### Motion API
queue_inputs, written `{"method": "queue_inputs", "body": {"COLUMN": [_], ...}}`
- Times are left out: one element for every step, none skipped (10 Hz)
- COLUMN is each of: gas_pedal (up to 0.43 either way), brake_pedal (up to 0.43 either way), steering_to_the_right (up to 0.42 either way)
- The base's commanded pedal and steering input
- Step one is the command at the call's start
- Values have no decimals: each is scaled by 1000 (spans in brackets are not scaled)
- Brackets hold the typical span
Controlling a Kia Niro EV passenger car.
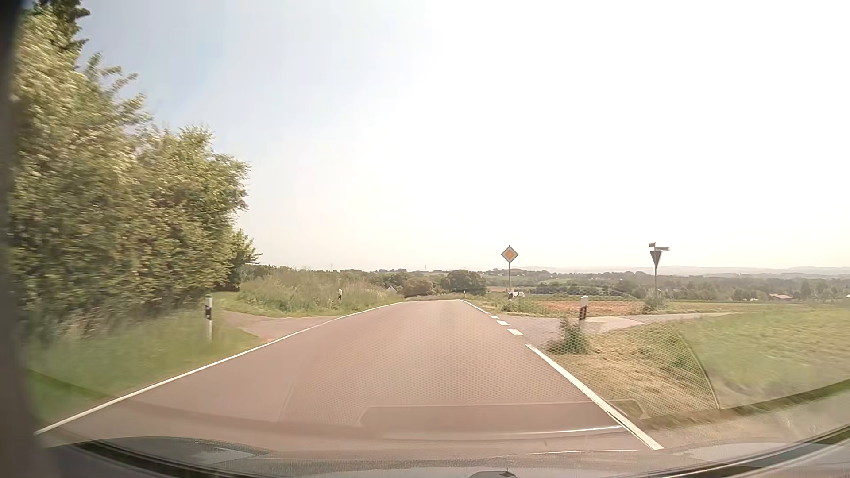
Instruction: Follow the waypoints while adhering to traffic rules and regulations
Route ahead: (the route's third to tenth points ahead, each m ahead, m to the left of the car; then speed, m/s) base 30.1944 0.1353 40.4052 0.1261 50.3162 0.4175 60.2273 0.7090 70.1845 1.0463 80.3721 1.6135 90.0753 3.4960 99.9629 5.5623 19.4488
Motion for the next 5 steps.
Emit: {"method": "queue_inputs", "body": {"gas_pedal": [177,177,177,169,150], "brake_pedal": [0,0,0,0,0], "steering_to_the_right": [0,-1,-1,-1,-1]}}
